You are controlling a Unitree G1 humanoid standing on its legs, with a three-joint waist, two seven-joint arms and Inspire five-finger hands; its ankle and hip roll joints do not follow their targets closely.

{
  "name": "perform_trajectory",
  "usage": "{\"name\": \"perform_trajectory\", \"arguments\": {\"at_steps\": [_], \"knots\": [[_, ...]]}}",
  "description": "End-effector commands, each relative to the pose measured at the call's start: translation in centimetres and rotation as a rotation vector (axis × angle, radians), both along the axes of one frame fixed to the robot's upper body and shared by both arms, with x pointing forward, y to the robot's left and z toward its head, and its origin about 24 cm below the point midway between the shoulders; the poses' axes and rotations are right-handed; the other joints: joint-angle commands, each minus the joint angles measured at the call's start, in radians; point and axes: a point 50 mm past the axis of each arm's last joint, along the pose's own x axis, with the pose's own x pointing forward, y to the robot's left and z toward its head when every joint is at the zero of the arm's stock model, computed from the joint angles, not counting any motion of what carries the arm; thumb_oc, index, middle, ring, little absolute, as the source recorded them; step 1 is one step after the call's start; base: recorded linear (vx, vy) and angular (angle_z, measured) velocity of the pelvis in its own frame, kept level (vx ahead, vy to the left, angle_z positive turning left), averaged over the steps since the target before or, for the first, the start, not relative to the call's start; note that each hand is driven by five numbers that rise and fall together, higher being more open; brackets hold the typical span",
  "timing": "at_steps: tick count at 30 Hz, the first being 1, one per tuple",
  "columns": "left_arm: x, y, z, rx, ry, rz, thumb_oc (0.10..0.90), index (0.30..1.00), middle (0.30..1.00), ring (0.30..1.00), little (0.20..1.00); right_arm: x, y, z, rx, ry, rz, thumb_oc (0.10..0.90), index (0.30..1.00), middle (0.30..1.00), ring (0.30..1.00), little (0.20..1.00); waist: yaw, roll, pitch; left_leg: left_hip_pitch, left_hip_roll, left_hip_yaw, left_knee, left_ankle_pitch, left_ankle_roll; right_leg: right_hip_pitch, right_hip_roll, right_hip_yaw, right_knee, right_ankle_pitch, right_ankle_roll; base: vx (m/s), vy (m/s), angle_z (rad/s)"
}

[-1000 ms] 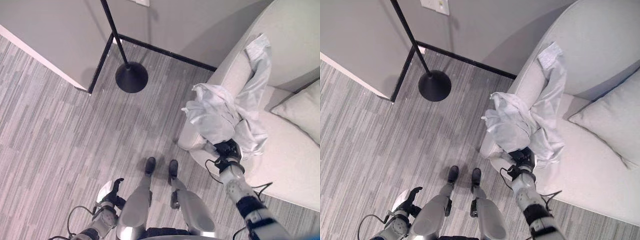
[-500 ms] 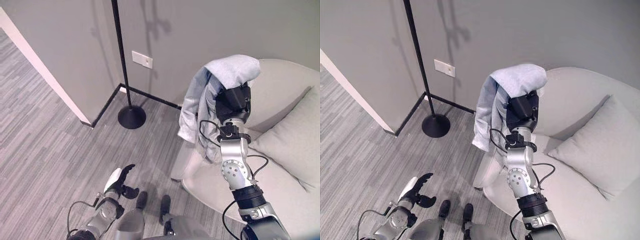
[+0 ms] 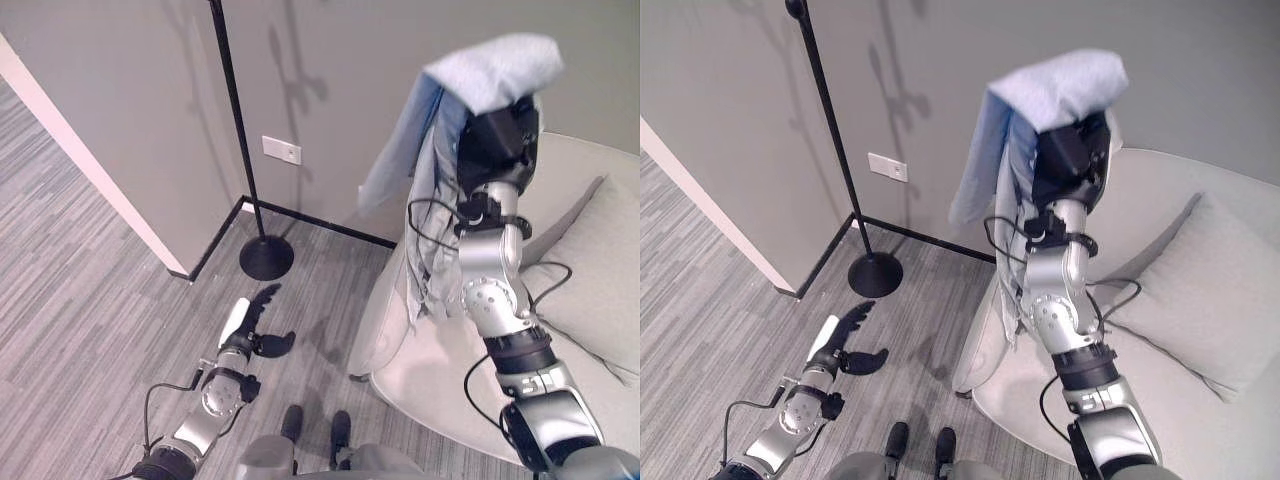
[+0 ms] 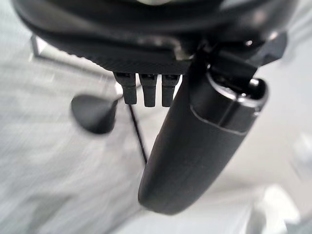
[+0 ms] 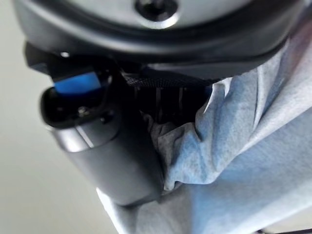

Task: Hang the clothes on the sofa on the clothes rack.

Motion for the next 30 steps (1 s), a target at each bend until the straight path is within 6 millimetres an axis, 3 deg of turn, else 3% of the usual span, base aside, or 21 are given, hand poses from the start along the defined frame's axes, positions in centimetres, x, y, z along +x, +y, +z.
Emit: {"name": "perform_trajectory", "arguments": {"at_steps": [1, 3, 4, 7, 8, 13, 15, 17, 22, 25, 30], "knots": [[2.1, -1.2, 3.3, -0.022, -0.260, 0.002, 0.800, 0.900, 0.900, 0.900, 0.900, -3.5, -0.3, 8.4, -0.011, -0.433, -0.062, 0.400, 0.300, 0.300, 0.300, 0.300, 0.015, -0.060, -0.164, 0.075, -0.005, 0.015, 0.005, -0.159, 0.001, 0.006, -0.109, -0.048, 0.198, -0.120, 0.120, 0.00, 0.000, 0.00], [3.1, -2.8, 3.9, -0.060, -0.289, -0.024, 0.800, 0.900, 0.900, 0.900, 0.900, -3.8, 0.1, 11.4, -0.032, -0.505, -0.075, 0.400, 0.300, 0.300, 0.300, 0.300, 0.006, -0.069, -0.176, 0.080, -0.006, 0.016, 0.005, -0.160, 0.001, 0.004, -0.112, -0.046, 0.210, -0.118, 0.123, 0.00, 0.000, 0.00], [3.2, -2.8, 3.9, -0.062, -0.292, -0.024, 0.800, 0.900, 0.900, 0.900, 0.900, -3.8, 0.1, 11.5, -0.033, -0.508, -0.075, 0.400, 0.300, 0.300, 0.300, 0.300, 0.006, -0.067, -0.173, 0.080, -0.006, 0.016, 0.005, -0.160, 0.001, 0.003, -0.112, -0.045, 0.211, -0.118, 0.123, 0.00, 0.000, 0.00], [4.6, -5.9, 4.9, -0.089, -0.335, -0.090, 0.800, 0.900, 0.900, 0.900, 0.900, -4.0, 1.4, 14.6, -0.016, -0.567, -0.067, 0.400, 0.300, 0.300, 0.300, 0.300, -0.010, -0.079, -0.187, 0.089, -0.008, 0.021, 0.005, -0.165, 0.002, -0.001, -0.114, -0.043, 0.231, -0.117, 0.125, 0.00, 0.000, 0.00], [4.7, -6.0, 5.0, -0.091, -0.337, -0.089, 0.800, 0.900, 0.900, 0.900, 0.900, -4.0, 1.4, 14.7, -0.017, -0.569, -0.068, 0.400, 0.300, 0.300, 0.300, 0.300, -0.009, -0.077, -0.185, 0.089, -0.009, 0.021, 0.005, -0.165, 0.002, -0.002, -0.114, -0.043, 0.233, -0.118, 0.125, 0.00, 0.000, 0.00], [7.1, -10.7, 7.4, -0.102, -0.416, -0.150, 0.800, 0.900, 0.900, 0.900, 0.900, -4.9, 3.5, 17.1, 0.054, -0.629, -0.017, 0.400, 0.300, 0.300, 0.300, 0.300, -0.035, -0.089, -0.200, 0.102, -0.008, 0.029, 0.005, -0.171, 0.004, -0.004, -0.113, -0.035, 0.242, -0.116, 0.126, 0.00, 0.004, -0.03], [7.5, -11.5, 7.9, -0.094, -0.432, -0.163, 0.800, 0.900, 0.900, 0.900, 0.900, -5.0, 3.9, 17.3, 0.060, -0.637, -0.010, 0.400, 0.300, 0.300, 0.300, 0.300, -0.041, -0.092, -0.203, 0.104, -0.008, 0.031, 0.005, -0.173, 0.004, -0.005, -0.112, -0.033, 0.243, -0.116, 0.125, 0.00, -0.002, -0.02], [8.9, -12.8, 9.3, -0.002, -0.503, -0.147, 0.800, 0.900, 0.900, 0.900, 0.900, -5.6, 5.1, 17.9, 0.083, -0.669, 0.036, 0.400, 0.300, 0.300, 0.300, 0.300, -0.058, -0.099, -0.211, 0.107, -0.006, 0.041, 0.005, -0.175, 0.002, -0.008, -0.109, -0.023, 0.245, -0.114, 0.125, 0.00, 0.000, -0.11], [10.6, -12.9, 10.5, 0.191, -0.583, -0.041, 0.800, 0.900, 0.900, 0.900, 0.900, -6.6, 6.6, 17.6, 0.082, -0.707, 0.113, 0.400, 0.300, 0.300, 0.300, 0.300, -0.077, -0.095, -0.214, 0.110, -0.005, 0.055, 0.005, -0.178, 0.002, -0.015, -0.103, -0.010, 0.244, -0.112, 0.126, -0.01, 0.003, -0.11], [11.7, -11.0, 11.8, 0.309, -0.652, 0.113, 0.800, 0.900, 0.900, 0.900, 0.900, -7.8, 7.8, 16.1, 0.043, -0.744, 0.196, 0.400, 0.300, 0.300, 0.300, 0.300, -0.091, -0.084, -0.215, 0.117, -0.003, 0.072, 0.005, -0.183, 0.004, -0.018, -0.097, 0.003, 0.239, -0.109, 0.126, 0.00, 0.013, -0.18], [11.3, -10.0, 12.5, 0.340, -0.730, 0.170, 0.800, 0.900, 0.900, 0.900, 0.900, -8.0, 7.0, 15.6, 0.019, -0.757, 0.179, 0.400, 0.300, 0.300, 0.300, 0.300, -0.086, -0.080, -0.218, 0.121, -0.004, 0.079, 0.005, -0.187, 0.007, -0.008, -0.094, 0.006, 0.229, -0.112, 0.128, 0.00, 0.003, -0.02]]}}
